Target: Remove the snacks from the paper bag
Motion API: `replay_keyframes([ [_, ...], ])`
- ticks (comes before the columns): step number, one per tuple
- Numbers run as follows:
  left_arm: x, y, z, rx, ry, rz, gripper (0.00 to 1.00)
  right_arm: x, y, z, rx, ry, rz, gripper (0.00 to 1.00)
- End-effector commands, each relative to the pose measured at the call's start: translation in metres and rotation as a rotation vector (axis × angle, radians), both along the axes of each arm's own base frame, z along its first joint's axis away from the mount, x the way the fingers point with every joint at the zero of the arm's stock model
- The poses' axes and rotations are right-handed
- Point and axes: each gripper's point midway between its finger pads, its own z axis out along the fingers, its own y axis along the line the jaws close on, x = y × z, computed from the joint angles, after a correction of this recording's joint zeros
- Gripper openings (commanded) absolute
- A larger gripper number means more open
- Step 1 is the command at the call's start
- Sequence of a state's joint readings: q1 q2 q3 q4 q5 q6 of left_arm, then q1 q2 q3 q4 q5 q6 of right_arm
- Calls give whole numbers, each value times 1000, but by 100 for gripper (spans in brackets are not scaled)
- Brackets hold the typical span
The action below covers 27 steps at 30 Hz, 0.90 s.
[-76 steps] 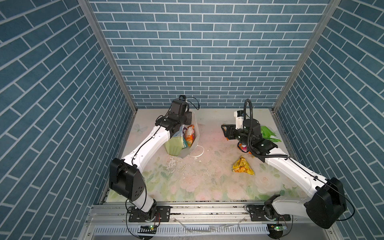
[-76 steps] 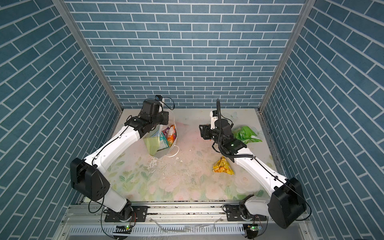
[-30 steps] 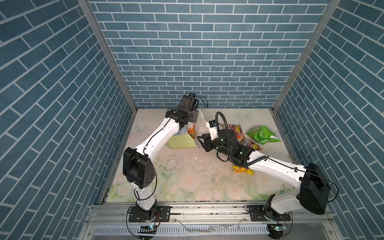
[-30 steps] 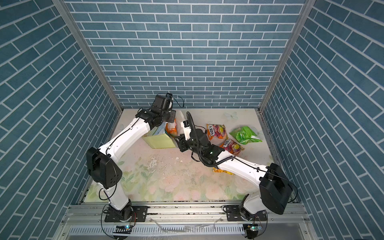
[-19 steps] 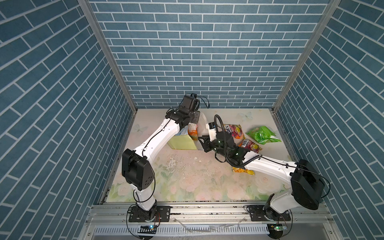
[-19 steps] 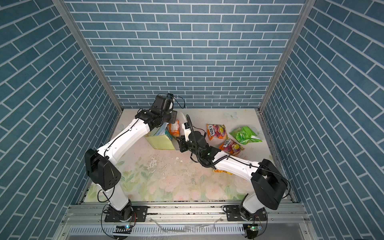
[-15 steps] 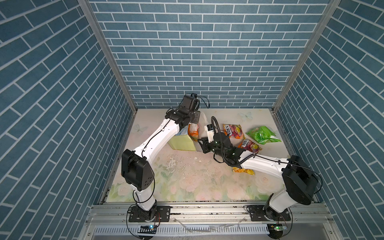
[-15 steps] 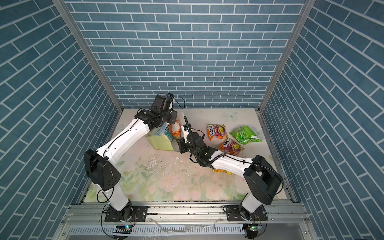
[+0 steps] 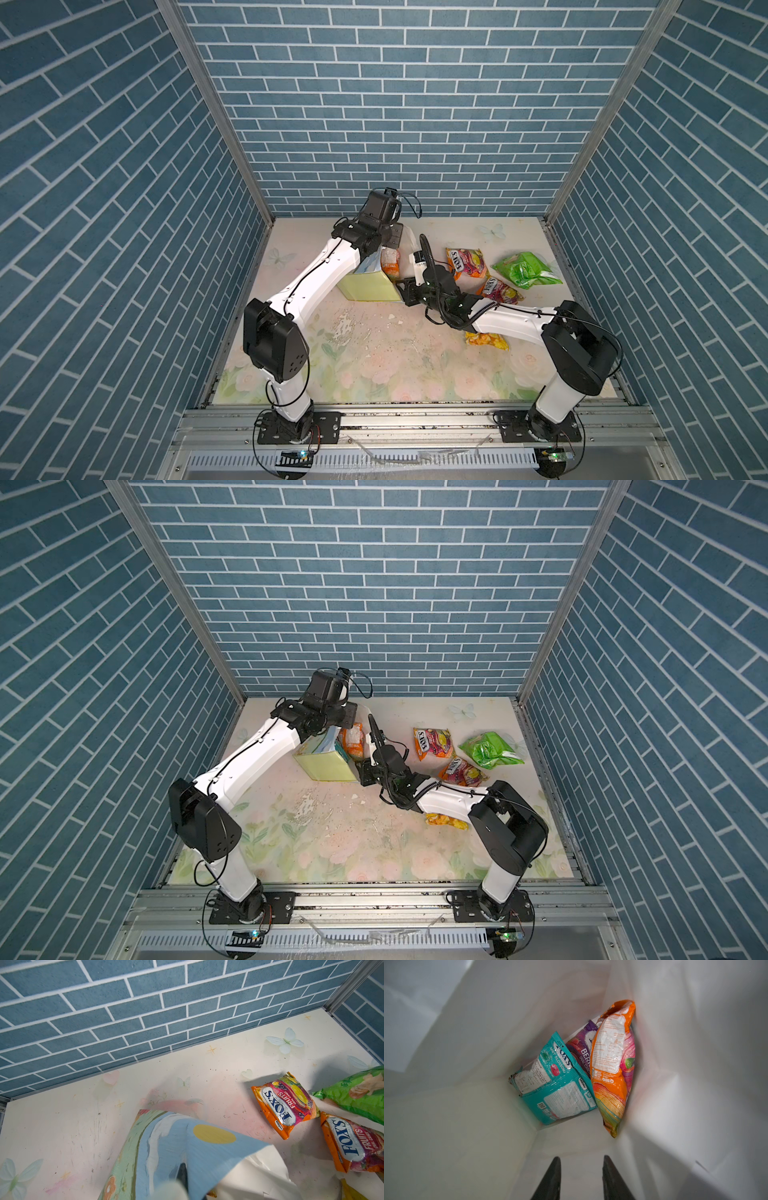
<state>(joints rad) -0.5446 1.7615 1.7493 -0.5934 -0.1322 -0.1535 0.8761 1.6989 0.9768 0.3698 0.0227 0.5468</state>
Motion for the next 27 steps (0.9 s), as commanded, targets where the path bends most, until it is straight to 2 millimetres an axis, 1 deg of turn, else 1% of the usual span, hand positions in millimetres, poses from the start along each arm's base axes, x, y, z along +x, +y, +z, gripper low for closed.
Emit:
replay_keyframes([
  [1,-8,-6,24,-59,-47,-20,0,7,6,3,14,24,-15,37],
  [4,-9,-8,24,-62,-47,-26,0,9,6,-1,6,33,-22,37],
  [9,-11,-13,18,-67,-36,-34,0,14,2,-8,-7,39,-45,46],
  [14,-13,-18,13,-65,-23,-45,0,18,-1,-14,-14,50,-58,48],
  [22,-17,-25,16,-87,-19,-72,0,27,-2,-13,-11,44,-75,51],
  [27,-21,-29,17,-82,-23,-94,0,31,-2,-11,-18,29,-86,60],
])
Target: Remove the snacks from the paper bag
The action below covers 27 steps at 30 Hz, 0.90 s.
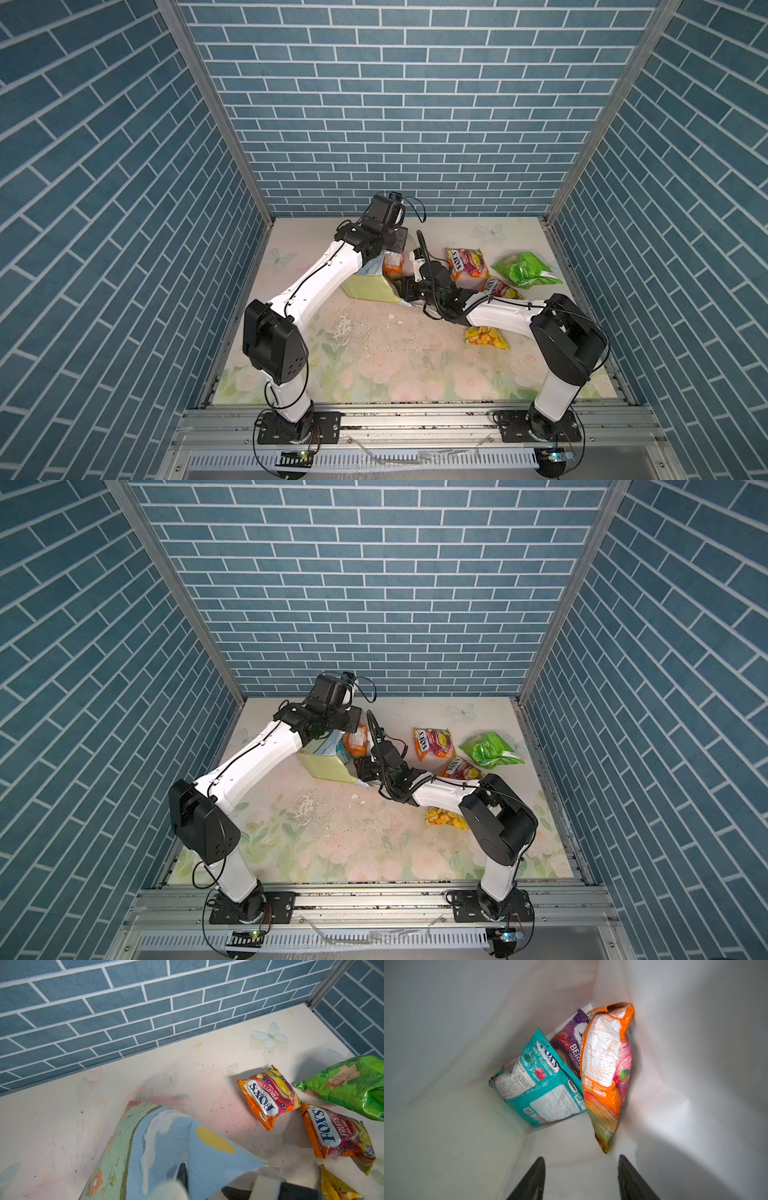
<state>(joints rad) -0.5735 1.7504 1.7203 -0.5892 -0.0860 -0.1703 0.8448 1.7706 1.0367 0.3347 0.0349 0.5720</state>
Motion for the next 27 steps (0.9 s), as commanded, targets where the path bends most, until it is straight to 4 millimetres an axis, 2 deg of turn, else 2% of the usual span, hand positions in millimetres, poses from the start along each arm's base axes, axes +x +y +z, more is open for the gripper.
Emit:
replay_keyframes([
  [1,-8,-11,24,-51,-55,-42,0,11,1,5,6,-18,-37,61],
  [10,-14,-17,23,-43,-64,-70,0,18,3,15,23,-42,-45,63],
  [23,-21,-28,27,-74,-62,-109,0,34,-8,5,11,-42,-123,65],
  [27,-22,-34,26,-85,-57,-129,0,39,-2,-1,20,-22,-120,66],
])
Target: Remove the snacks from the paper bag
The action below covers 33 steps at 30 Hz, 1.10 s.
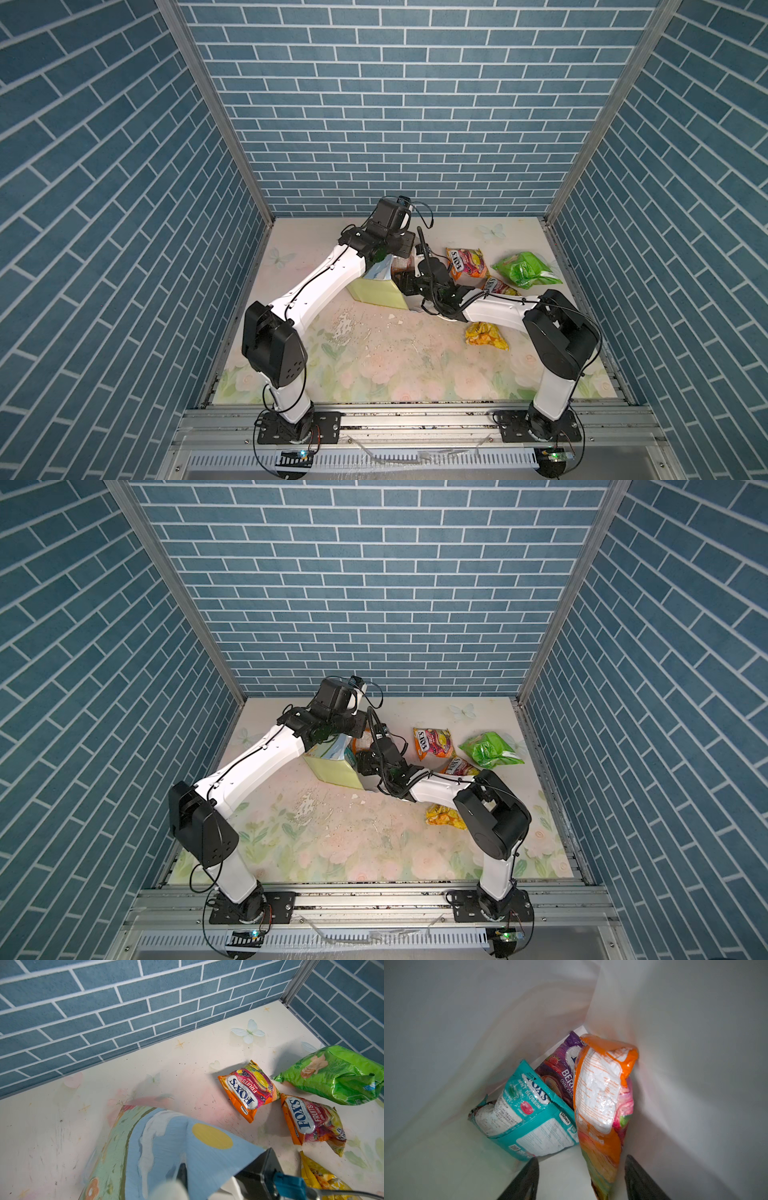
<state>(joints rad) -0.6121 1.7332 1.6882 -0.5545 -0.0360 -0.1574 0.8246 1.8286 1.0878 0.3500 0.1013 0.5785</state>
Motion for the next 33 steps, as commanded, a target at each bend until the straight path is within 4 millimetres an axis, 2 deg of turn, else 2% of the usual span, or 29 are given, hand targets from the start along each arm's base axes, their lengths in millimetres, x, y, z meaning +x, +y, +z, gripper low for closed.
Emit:
replay_keyframes([
  [1,-6,-11,25,-60,-52,-44,0,14,2,0,31,5,-37,66],
  [18,-4,-21,23,-85,-31,-71,0,35,15,-28,14,10,-73,67],
  [23,-5,-25,22,-95,-22,-86,0,41,20,-36,5,11,-83,64],
  [26,-5,-28,21,-98,-13,-98,0,44,22,-41,4,17,-83,59],
  [33,-7,-29,20,-99,-5,-111,0,49,24,-47,27,42,-80,29],
])
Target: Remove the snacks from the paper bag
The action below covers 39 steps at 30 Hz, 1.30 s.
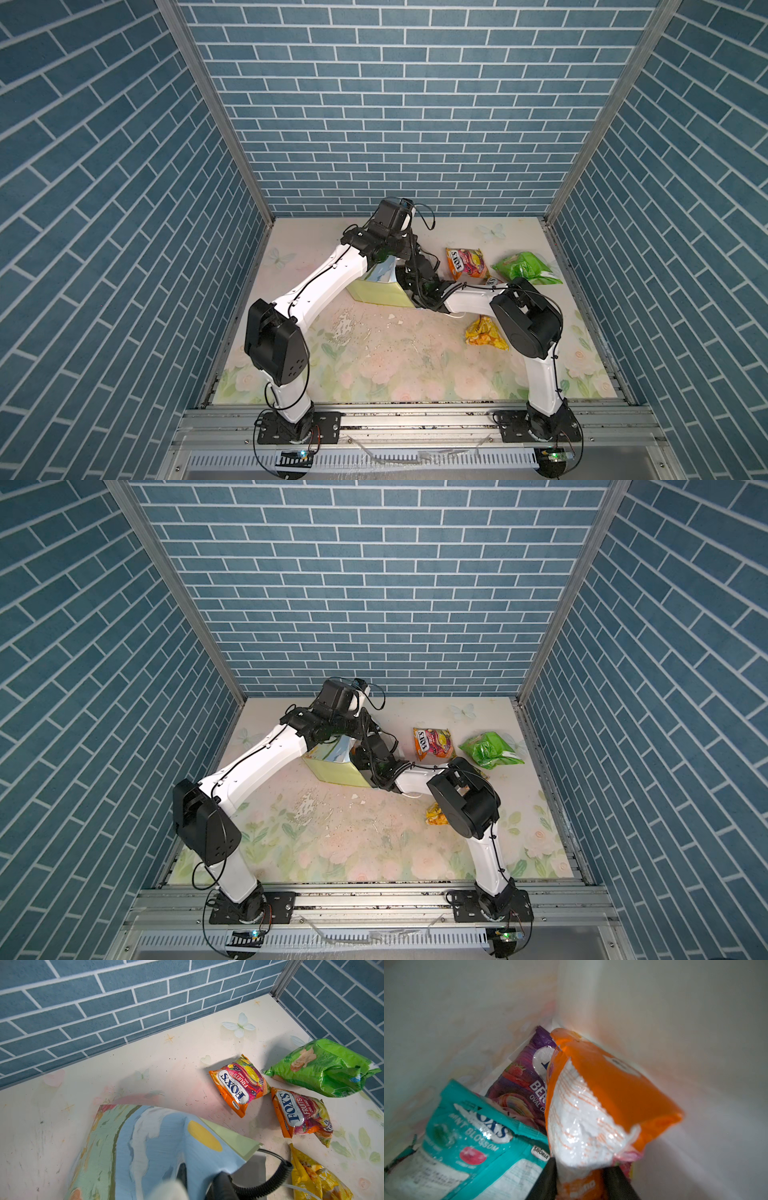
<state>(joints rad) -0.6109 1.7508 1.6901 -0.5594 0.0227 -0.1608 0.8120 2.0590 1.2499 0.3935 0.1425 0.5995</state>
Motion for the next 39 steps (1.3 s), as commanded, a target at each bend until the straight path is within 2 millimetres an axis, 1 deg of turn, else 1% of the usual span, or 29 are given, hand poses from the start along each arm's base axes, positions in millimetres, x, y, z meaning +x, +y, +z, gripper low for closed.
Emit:
replay_keyframes([
  [1,-3,-20,30,-80,-44,-67,0,9,1,-5,45,28,-21,26],
  [5,-4,-19,30,-73,-47,-65,0,12,-4,-3,49,24,-29,7],
  [7,-4,-18,28,-67,-45,-62,0,12,-6,-1,50,18,-30,0],
  [15,0,-14,21,-33,-45,-45,0,8,-13,23,54,-35,-14,0],
  [22,2,-12,18,-21,-43,-36,0,4,-24,44,61,-82,-27,0],
  [28,3,-9,17,-7,-45,-22,0,0,-28,59,66,-108,-22,0],
  [33,4,-9,14,-3,-41,-18,0,-1,-36,65,53,-131,-42,0],
  [39,5,-7,15,2,-45,-10,0,-3,-39,66,50,-134,-48,0],
])
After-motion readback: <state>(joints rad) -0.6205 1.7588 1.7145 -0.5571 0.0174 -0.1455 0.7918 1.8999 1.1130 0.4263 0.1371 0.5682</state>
